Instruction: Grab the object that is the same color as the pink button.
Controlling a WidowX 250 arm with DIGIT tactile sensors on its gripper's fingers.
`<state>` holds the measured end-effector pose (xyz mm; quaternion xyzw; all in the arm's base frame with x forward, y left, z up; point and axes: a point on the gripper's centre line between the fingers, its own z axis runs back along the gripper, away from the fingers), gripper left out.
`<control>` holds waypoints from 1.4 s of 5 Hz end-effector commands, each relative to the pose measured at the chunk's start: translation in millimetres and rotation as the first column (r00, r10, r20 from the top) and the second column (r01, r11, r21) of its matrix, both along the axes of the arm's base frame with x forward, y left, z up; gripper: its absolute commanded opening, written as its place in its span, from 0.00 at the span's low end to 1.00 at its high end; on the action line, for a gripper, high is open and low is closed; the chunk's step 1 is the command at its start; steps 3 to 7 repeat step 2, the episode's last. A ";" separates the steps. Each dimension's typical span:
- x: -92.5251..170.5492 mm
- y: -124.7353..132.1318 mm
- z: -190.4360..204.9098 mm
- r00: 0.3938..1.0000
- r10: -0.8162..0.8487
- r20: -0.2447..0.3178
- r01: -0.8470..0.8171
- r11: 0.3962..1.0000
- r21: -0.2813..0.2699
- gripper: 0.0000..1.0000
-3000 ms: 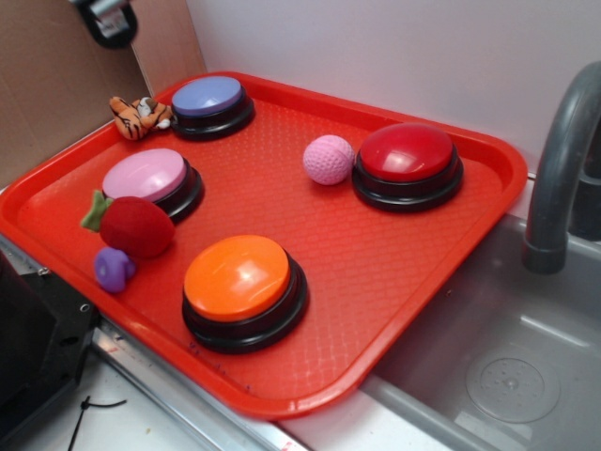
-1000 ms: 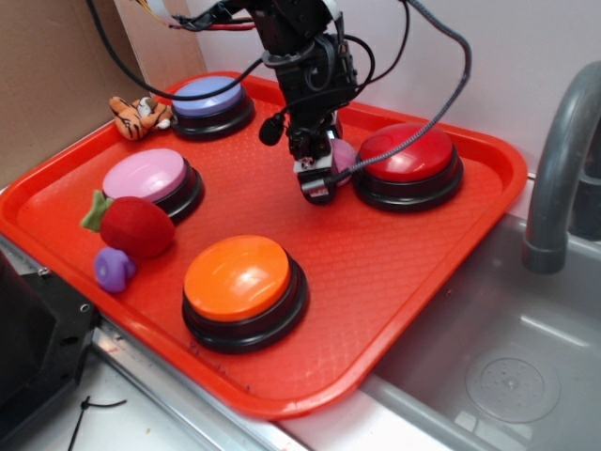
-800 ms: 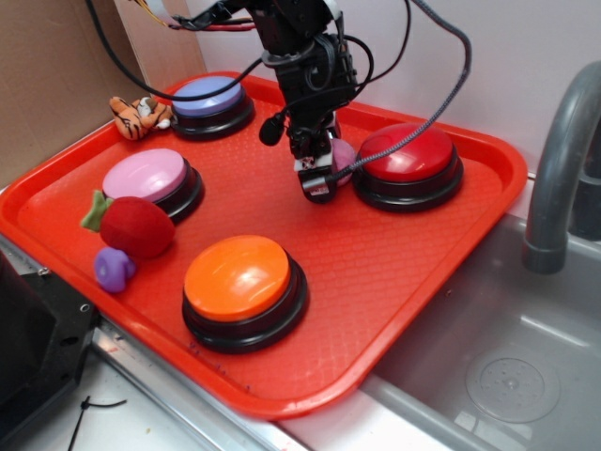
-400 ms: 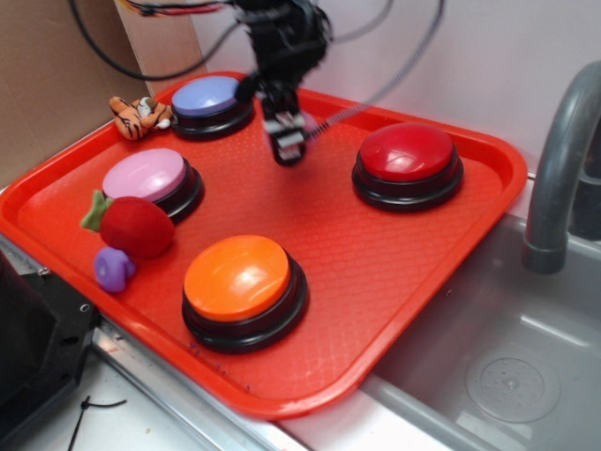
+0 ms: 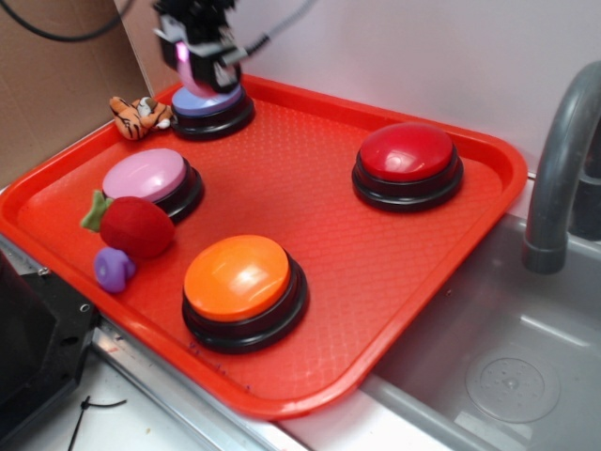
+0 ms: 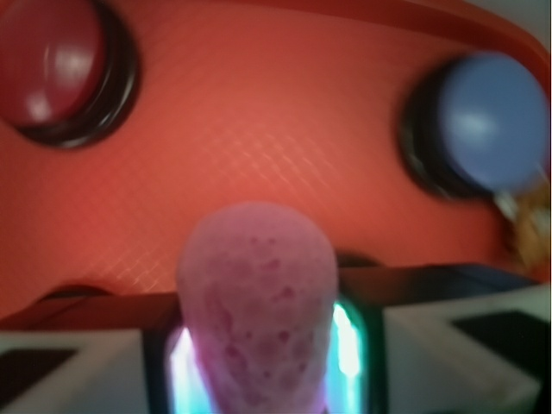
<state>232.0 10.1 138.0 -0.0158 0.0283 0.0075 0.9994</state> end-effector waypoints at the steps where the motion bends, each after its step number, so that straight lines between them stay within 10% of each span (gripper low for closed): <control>1: -28.2 -2.3 38.0 0.989 0.116 0.097 -0.119 0.992 0.035 0.00; 2: -23.3 -2.6 31.4 0.988 0.147 0.043 -0.146 0.989 -0.034 0.00; 7: -23.3 -2.6 31.4 0.988 0.147 0.043 -0.146 0.989 -0.034 0.00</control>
